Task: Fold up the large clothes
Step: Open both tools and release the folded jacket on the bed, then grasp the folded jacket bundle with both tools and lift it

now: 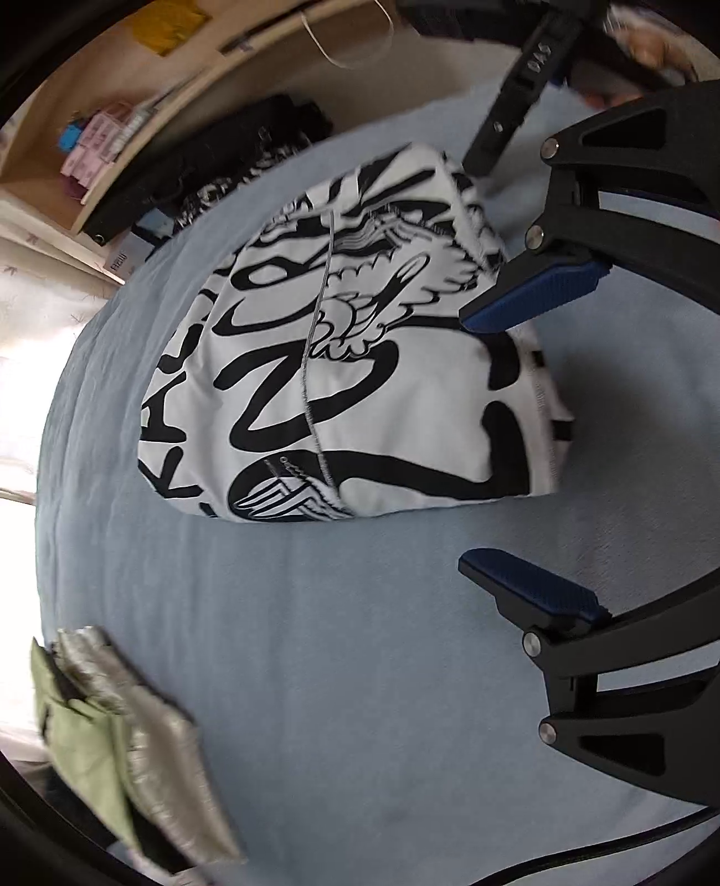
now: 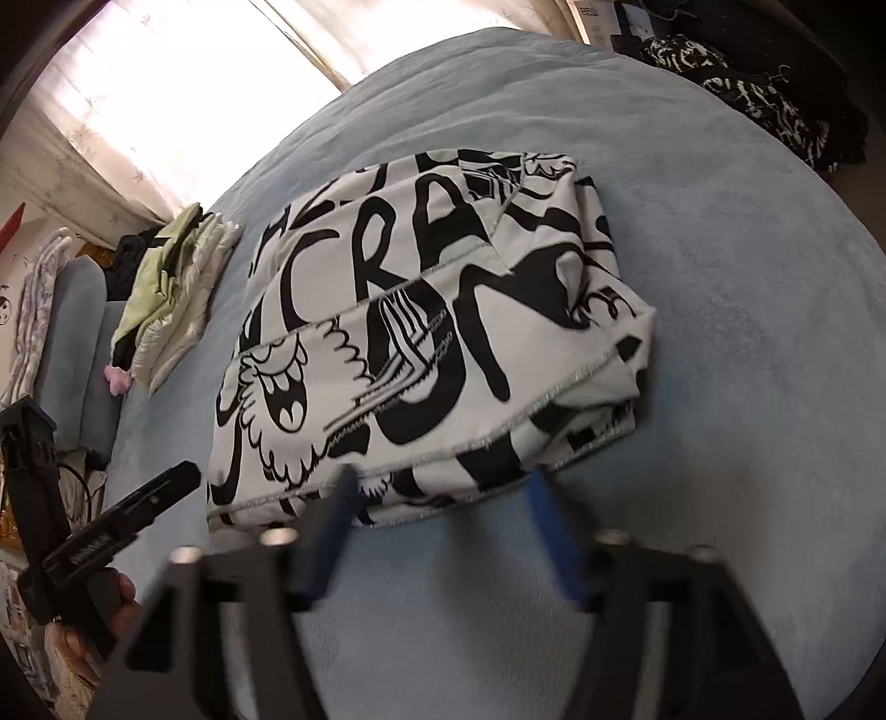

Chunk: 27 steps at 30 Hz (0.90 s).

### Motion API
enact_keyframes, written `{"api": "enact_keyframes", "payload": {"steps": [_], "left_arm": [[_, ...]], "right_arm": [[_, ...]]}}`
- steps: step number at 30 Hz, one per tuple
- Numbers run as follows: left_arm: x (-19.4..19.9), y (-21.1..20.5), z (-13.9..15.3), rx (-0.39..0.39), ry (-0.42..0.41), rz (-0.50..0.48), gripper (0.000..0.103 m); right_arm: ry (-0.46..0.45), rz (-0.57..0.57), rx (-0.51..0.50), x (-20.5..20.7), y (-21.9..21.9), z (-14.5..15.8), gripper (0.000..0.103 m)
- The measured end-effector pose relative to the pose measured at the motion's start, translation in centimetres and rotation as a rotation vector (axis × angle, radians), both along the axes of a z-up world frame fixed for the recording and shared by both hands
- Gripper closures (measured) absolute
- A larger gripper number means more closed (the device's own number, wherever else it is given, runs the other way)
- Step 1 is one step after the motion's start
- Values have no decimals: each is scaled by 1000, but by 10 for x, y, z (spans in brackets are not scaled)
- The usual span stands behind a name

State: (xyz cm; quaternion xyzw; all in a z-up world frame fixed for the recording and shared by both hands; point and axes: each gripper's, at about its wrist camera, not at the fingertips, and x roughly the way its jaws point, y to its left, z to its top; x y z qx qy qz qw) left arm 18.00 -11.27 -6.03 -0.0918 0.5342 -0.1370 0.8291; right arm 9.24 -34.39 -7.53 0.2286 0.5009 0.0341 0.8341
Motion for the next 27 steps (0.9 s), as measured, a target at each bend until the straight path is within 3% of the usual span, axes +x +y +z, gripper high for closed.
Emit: {"api": "enact_keyframes", "payload": {"steps": [8,16,20,27], "left_arm": [[7,13,-9,-146,60,39,22],[31,12,-40,-273,149,55,21],[46,8,-56,-309,176,60,21],[70,2,-83,-380,212,57,12]], "right_arm": [[5,20,38,-2,-5,14,34],[-5,-67,85,17,-60,21,34],[5,-64,146,44,-85,7,34],[63,-3,231,91,-98,-38,34]]}}
